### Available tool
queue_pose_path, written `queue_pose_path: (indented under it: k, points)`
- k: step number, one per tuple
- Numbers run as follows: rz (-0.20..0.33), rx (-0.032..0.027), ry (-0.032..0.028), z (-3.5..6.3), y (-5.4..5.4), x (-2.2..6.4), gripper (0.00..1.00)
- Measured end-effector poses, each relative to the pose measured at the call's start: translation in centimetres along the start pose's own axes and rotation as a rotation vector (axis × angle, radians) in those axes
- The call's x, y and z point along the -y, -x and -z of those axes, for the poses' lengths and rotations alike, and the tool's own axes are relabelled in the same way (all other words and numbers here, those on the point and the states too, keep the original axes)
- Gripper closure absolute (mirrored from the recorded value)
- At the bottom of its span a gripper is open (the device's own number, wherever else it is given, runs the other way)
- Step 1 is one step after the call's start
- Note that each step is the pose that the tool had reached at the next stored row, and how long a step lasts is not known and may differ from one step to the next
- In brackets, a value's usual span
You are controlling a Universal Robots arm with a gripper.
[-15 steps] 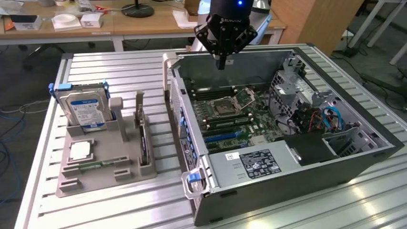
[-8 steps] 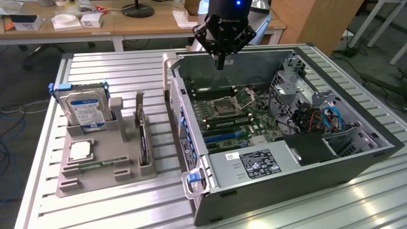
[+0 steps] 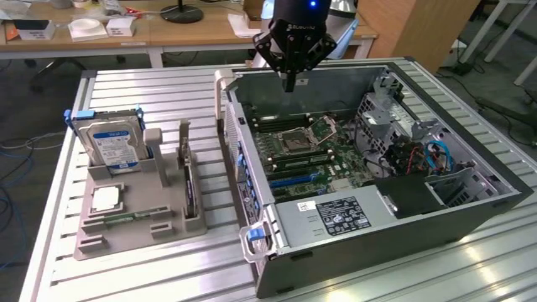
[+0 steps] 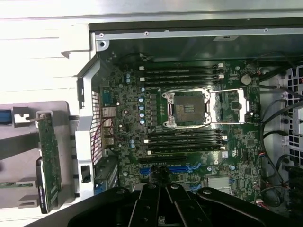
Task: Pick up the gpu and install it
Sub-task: 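Reach for the gpu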
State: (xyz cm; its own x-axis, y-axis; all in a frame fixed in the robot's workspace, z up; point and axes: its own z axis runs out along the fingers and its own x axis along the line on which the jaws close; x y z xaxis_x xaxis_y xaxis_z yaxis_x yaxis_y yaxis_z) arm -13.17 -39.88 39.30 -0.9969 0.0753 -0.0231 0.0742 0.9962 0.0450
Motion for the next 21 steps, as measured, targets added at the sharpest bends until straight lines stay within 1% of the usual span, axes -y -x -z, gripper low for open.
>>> queue_pose_path:
  k: [16, 19, 21]
  points:
    - [0.000, 0.0000, 0.0000, 0.01, -0.51, 0.04, 0.90]
    - [0.000, 0.0000, 0.0000, 0.01, -0.65, 0.05, 0.90]
    - [0.000, 0.0000, 0.0001, 0.01, -0.93, 0.07, 0.90]
